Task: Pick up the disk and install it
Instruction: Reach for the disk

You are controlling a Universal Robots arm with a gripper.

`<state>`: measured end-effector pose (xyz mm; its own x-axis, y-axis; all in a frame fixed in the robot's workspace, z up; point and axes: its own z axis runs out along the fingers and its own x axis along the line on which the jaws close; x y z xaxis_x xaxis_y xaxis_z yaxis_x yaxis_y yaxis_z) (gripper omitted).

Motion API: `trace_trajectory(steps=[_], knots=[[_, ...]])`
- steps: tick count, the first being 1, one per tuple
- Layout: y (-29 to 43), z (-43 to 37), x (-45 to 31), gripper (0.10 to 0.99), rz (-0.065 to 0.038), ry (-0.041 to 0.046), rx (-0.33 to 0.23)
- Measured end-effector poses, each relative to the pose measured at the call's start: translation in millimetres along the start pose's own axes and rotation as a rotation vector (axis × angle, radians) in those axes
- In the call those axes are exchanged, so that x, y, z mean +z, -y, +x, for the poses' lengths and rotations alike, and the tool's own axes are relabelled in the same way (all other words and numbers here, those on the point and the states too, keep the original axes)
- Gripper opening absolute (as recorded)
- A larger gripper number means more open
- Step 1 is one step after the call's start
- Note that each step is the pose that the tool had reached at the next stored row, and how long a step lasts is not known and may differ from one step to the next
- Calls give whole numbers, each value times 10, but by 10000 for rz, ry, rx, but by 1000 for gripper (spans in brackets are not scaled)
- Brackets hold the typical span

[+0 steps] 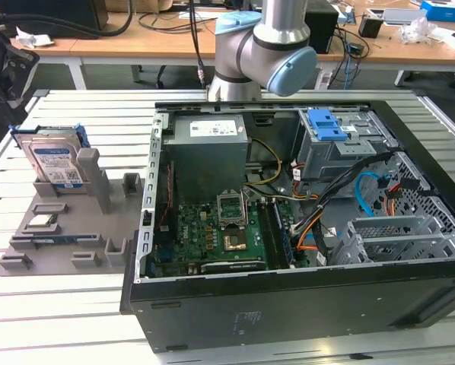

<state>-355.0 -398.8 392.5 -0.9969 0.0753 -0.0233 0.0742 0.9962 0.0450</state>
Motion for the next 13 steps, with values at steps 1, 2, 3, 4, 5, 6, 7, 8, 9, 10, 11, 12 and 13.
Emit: trace_trajectory(steps=[1, 2, 3, 4, 5, 6, 7, 8, 9, 10, 11, 12, 13], knots=[[1, 13, 0, 106, 0, 0, 0], [2, 26, 0, 106, 0, 0, 0], [3, 41, 0, 106, -1, 0, 0], [4, 54, -1, 106, 0, 0, 0], [5, 68, -1, 106, 0, 0, -1], [6, 83, -1, 106, 0, 0, -1], [8, 109, -2, 106, 0, 1, 0], [10, 125, -2, 106, 0, 0, -1], [11, 144, -2, 106, 0, 1, -1], [13, 167, -3, 106, -1, 1, -1], [14, 184, -4, 106, 0, -1, 0], [16, 209, -4, 106, 0, 0, -1], [17, 229, -4, 106, 0, 0, -1]])
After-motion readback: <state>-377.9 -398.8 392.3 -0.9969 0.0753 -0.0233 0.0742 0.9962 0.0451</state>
